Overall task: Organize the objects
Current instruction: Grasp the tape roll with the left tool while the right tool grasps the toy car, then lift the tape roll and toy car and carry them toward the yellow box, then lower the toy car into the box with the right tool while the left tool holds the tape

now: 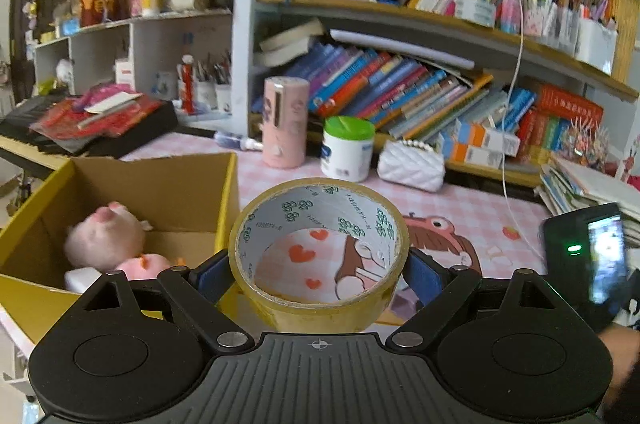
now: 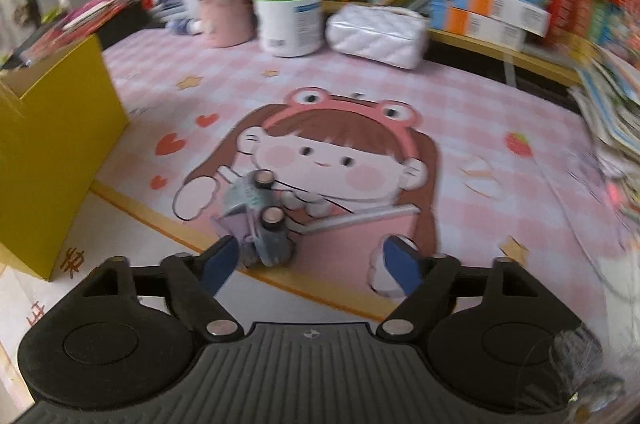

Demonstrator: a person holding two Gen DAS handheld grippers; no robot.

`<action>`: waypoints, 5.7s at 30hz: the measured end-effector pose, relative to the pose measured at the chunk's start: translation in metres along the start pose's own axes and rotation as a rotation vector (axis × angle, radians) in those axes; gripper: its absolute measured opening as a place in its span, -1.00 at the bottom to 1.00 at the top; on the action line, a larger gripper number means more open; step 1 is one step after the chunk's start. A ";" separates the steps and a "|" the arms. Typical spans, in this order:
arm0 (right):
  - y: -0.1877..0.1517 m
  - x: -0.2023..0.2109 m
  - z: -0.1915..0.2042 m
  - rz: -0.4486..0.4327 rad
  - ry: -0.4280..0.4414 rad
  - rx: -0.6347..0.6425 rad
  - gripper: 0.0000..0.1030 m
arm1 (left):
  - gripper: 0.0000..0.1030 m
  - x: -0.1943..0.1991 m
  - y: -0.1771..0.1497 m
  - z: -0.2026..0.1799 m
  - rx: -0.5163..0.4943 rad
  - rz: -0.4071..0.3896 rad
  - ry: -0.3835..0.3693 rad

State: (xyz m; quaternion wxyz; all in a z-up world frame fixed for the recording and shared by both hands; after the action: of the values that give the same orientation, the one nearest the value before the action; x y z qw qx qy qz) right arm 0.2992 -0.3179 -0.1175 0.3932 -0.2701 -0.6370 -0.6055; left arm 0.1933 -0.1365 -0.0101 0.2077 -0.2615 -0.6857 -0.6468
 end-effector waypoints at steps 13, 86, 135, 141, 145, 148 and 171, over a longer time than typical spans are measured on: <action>0.006 -0.027 0.021 0.014 0.002 0.066 -0.30 | 0.76 0.018 -0.007 0.021 0.042 -0.009 0.072; -0.130 0.169 0.309 -0.122 -0.072 0.021 -0.31 | 0.75 0.157 -0.116 0.223 0.102 0.029 0.200; 0.014 0.115 0.267 -0.244 0.055 0.074 -0.31 | 0.75 0.075 -0.010 0.200 0.076 -0.111 0.265; 0.045 0.089 0.261 -0.241 0.071 0.116 -0.31 | 0.76 0.052 0.006 0.195 0.040 -0.106 0.291; 0.061 0.063 0.262 -0.200 0.073 0.181 -0.31 | 0.76 0.032 0.015 0.195 0.014 -0.089 0.319; 0.068 0.041 0.262 -0.148 0.064 0.235 -0.31 | 0.76 0.011 0.020 0.196 0.007 -0.045 0.326; 0.057 0.024 0.270 -0.133 0.087 0.350 0.14 | 0.91 -0.011 0.020 0.190 -0.029 -0.015 0.346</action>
State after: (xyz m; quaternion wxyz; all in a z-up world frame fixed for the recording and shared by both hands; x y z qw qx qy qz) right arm 0.2863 -0.0486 -0.0541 0.4203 -0.1287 -0.7315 -0.5213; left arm 0.2244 0.0520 -0.0165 0.3138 -0.1440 -0.6324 -0.6934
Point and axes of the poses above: each gripper's, at about its wrist camera, not at the fingertips, and x roughly against the way its jaws point, z to its left, y to its top, the point moved 4 cm from there along -x, roughly the way its jaws point, and after that the axes turned 9 degrees about z, right-handed, at the moved point
